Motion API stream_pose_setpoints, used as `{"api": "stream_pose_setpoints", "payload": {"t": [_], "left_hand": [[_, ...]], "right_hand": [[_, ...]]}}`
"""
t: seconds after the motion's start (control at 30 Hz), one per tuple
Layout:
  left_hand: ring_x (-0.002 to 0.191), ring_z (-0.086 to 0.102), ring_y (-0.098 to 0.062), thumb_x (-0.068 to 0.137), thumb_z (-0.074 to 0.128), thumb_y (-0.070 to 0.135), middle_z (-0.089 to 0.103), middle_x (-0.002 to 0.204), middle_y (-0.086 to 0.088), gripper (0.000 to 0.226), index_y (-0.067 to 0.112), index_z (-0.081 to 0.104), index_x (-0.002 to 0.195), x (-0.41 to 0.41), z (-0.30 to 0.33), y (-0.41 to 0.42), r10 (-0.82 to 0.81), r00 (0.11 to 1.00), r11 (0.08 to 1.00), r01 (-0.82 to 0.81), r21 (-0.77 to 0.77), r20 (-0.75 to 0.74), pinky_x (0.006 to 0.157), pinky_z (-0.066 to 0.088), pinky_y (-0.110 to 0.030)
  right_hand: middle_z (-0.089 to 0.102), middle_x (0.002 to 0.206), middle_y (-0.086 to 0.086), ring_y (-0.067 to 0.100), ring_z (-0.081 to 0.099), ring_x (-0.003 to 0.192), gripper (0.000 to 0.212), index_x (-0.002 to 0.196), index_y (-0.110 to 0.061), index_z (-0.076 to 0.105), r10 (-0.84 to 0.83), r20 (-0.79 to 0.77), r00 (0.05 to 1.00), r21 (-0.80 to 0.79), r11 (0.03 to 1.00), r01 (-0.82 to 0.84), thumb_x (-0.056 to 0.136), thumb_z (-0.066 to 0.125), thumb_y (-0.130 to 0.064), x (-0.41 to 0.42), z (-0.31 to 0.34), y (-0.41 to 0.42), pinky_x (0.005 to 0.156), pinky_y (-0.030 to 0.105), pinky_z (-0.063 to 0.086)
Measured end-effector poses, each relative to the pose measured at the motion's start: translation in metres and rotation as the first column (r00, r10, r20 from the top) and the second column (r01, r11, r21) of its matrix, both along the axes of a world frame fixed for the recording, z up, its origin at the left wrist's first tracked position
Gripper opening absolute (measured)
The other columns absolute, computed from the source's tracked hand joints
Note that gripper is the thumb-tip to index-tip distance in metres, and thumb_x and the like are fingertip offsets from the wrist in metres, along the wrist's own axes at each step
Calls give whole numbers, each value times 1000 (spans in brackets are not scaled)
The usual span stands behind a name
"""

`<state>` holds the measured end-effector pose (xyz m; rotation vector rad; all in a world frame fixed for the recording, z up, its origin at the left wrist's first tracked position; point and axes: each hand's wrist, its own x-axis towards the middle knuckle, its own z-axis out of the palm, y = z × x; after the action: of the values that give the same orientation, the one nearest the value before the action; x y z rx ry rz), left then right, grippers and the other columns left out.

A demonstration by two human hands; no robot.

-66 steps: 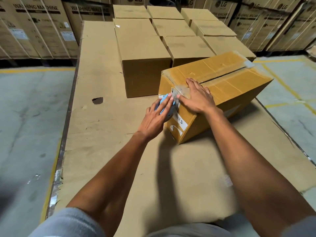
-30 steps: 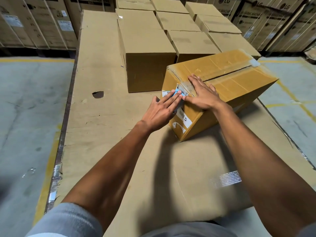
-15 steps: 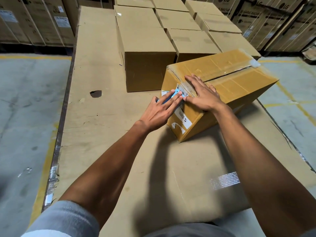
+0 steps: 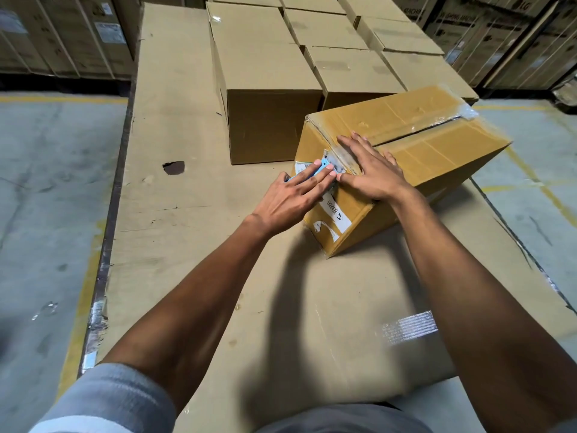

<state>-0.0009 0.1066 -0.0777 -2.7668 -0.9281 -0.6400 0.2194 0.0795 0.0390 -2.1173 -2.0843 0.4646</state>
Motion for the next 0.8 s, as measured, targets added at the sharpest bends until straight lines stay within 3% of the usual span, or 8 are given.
{"api": "stream_pose_setpoints", "payload": {"t": [0.17,0.33,0.57,0.7,0.8], "left_hand": [[166,29,-30,114,58,27,24,181,-11,68,15,25,173,3,1,-6,13,999,998,-11,-60,46,85,49,-44],[165,32,-29,113,58,30,31,179,-12,67,8,32,171,6,7,-10,37,997,991,-28,-128,66,87,51,-46],[162,38,-30,110,59,31,39,176,-13,66,7,37,168,8,13,-12,65,993,976,-44,-212,95,87,51,-47],[147,58,-36,102,64,22,53,164,-21,64,2,49,160,-4,-27,-20,-42,999,978,40,-205,-2,81,58,-51],[147,59,-31,100,62,20,55,163,-19,63,4,51,160,-20,-76,-48,-54,998,960,40,-277,-43,81,60,-48]], "right_hand": [[1,179,-10,19,1,165,78,163,-54,16,14,2,1000,-2,1000,-14,100,61,-49,-1,3,-3,128,62,-1],[14,177,-9,27,12,164,58,152,-57,38,81,43,996,85,993,-84,100,61,-44,-4,3,-8,125,71,7],[14,177,-9,29,12,164,38,140,-51,54,98,86,992,91,990,-105,102,59,-46,-7,4,-7,122,75,10],[4,179,-6,34,4,164,31,128,-47,61,128,175,976,30,990,-135,98,67,-46,-13,4,-5,121,78,8],[2,179,-5,35,4,164,39,135,-48,59,131,193,972,36,989,-141,97,68,-46,-12,3,-2,121,79,9]]}}
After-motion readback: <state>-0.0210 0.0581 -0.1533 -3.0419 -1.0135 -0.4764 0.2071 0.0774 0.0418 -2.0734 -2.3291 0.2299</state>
